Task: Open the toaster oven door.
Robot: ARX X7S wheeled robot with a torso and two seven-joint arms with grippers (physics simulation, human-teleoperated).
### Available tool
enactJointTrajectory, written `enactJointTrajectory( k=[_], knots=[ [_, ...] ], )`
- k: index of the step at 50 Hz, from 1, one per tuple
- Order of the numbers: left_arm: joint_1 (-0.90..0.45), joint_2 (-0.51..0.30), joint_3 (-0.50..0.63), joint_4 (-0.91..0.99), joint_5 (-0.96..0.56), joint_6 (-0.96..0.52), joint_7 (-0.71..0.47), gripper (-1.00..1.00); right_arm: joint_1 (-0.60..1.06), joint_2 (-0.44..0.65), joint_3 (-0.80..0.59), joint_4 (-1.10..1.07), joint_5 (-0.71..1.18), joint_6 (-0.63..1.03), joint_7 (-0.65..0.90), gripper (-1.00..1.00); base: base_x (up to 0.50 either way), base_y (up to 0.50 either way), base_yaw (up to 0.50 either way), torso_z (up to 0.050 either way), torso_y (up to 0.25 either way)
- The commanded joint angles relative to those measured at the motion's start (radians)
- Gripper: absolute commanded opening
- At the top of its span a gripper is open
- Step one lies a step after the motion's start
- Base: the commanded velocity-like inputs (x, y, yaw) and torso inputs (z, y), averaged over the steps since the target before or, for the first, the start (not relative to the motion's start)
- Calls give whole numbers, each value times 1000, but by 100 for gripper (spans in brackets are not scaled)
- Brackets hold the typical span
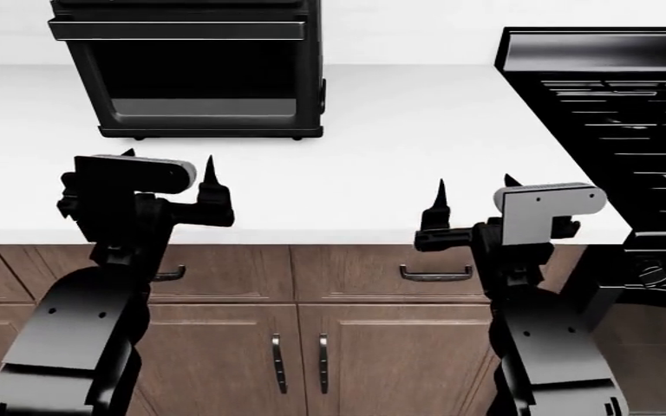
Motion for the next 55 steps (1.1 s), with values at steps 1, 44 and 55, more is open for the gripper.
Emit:
enactJointTrajectory(
  k=[1, 44, 55],
  knots=[
    [-77, -11, -8, -18, -16, -48, 1, 100, 63, 15, -12, 26, 5, 31, -9, 100, 0, -383, 0, 0, 0],
    [-80, -33, 27, -13, -19, -45, -5, 100, 49, 30, -21, 19, 31, 12, 6, 100, 220, -54, 0, 0, 0],
    [-79, -220, 230, 53, 146, 17, 82, 100, 41, 30, -20, 33, 36, -14, 12, 100, 54, 0, 0, 0, 0]
  ],
)
